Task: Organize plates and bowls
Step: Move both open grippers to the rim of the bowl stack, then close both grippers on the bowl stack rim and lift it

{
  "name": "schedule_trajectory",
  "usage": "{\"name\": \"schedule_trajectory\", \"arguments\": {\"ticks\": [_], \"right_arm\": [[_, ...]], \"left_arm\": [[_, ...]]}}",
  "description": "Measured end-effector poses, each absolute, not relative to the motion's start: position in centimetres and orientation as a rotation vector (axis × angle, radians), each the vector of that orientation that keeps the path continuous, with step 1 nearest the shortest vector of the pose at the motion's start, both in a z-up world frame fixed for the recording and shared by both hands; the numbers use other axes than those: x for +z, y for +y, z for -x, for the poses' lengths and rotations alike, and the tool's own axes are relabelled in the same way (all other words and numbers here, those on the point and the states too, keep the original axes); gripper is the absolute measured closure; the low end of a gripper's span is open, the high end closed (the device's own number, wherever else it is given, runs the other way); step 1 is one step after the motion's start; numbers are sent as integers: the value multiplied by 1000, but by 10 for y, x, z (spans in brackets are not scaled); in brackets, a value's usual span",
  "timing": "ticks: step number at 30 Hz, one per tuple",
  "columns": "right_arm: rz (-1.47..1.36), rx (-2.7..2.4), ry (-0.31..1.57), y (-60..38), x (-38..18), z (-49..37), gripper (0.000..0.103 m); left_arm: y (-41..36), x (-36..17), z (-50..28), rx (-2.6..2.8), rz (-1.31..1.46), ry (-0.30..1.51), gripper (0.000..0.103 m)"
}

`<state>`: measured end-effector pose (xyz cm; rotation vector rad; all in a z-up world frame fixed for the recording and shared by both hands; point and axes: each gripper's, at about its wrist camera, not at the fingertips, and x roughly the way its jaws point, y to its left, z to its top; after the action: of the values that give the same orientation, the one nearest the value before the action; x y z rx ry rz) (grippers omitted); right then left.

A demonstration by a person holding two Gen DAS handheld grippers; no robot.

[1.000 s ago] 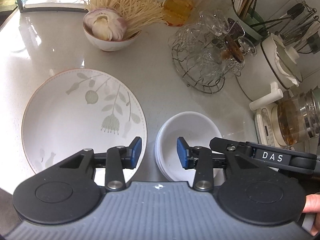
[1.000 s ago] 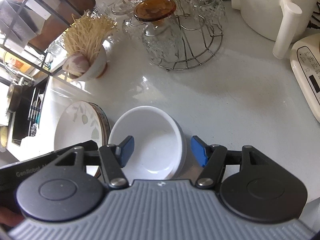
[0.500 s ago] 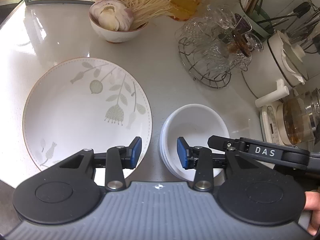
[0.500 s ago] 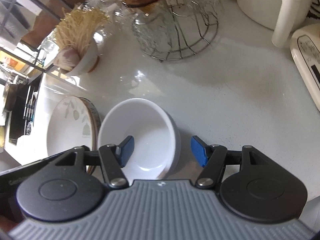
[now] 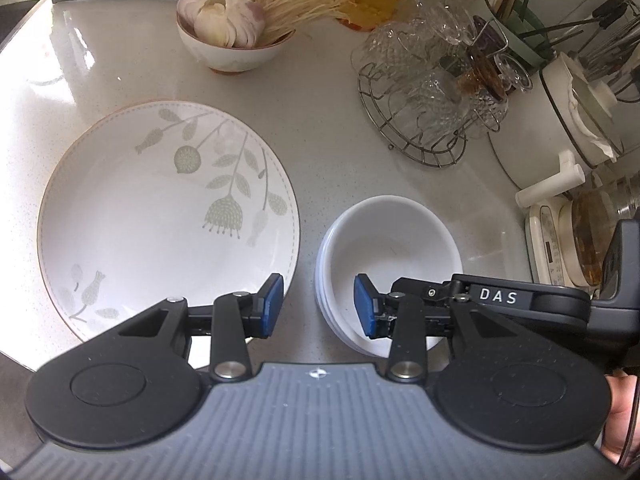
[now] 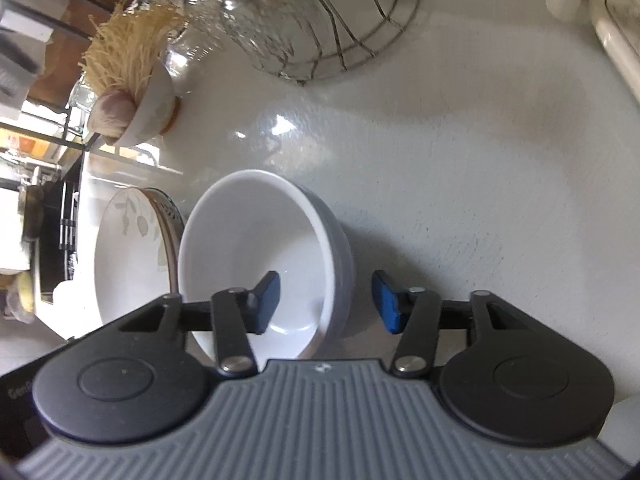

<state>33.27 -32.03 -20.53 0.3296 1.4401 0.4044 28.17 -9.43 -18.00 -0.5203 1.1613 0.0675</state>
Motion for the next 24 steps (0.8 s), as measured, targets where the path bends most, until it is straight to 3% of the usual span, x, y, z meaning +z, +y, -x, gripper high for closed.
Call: {"name": "schedule_trajectory", "arguments": {"ticks": [5,9,24], "right_arm": [[-362,416,1459,-324,-212,-334,68],[-373,409,1478,-325,-217,-335,75],[-405,383,1464,-349,-214,-334,80]], "left_arm": [[-97,-179,-283,78,509,1161,57],[-99,-178,-285,90,489,1166,48],[-122,-179,-303,54,410,1187,40]]}}
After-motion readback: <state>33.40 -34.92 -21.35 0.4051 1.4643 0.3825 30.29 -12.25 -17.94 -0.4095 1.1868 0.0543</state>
